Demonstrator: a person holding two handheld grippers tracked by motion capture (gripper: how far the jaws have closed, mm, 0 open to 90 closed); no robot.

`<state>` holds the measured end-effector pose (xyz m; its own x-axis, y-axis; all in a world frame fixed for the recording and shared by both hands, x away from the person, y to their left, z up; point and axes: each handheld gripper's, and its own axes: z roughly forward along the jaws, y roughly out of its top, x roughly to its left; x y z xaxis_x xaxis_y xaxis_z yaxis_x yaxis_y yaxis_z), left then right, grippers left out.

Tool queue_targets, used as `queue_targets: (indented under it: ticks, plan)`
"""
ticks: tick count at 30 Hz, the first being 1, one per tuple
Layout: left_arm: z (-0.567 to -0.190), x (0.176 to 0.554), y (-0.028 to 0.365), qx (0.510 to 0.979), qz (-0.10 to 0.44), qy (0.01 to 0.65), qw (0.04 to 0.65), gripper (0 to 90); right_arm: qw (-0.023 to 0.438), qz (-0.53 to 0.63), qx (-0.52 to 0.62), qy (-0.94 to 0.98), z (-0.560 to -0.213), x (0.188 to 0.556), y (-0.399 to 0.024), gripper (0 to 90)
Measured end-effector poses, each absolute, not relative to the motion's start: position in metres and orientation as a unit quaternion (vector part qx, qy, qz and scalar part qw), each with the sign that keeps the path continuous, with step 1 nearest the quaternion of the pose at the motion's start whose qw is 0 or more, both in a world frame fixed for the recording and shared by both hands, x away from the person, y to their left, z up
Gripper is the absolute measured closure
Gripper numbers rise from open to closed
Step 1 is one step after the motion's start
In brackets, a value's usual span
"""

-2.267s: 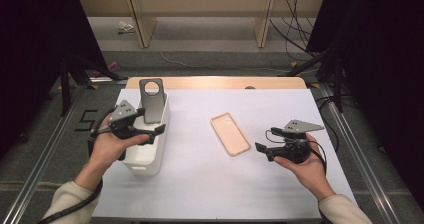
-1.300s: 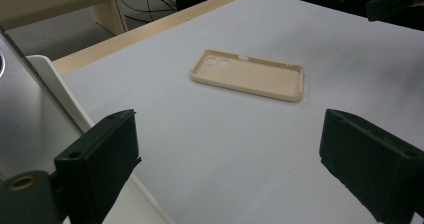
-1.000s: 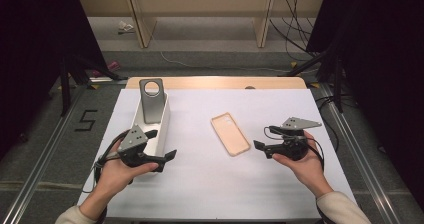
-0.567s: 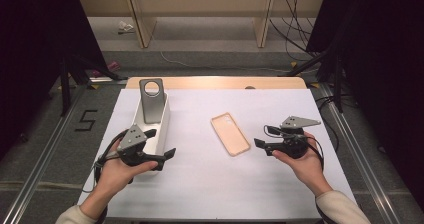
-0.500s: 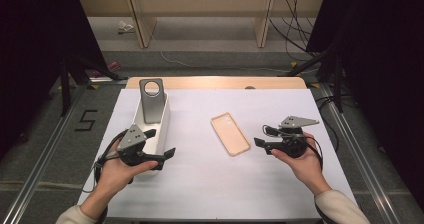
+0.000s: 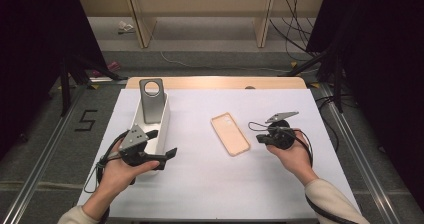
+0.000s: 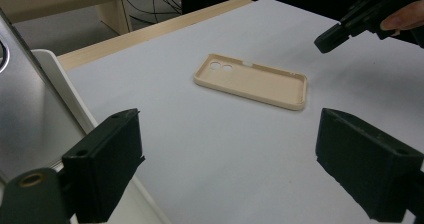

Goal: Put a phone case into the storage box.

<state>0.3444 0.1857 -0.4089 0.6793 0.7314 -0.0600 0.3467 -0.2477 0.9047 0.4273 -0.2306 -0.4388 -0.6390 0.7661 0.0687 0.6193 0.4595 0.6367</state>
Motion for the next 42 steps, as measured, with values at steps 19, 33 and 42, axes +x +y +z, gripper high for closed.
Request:
queue_targets:
  ticks: [19,33,42]
  plan:
    - [-0.410,0.347,0.191,0.766,0.201,0.350,0.500,11.8,0.086,0.259,0.433,0.859,-0.461,0.451,-0.211,90.0]
    - [-0.410,0.347,0.195,0.770,0.209,0.337,0.500,10.7,0.078,0.244,0.427,0.867,-0.466,0.449,-0.204,90.0]
    - [-0.412,0.344,0.198,0.768,0.208,0.334,0.505,10.6,0.066,0.245,0.420,0.871,-0.465,0.445,-0.196,90.0]
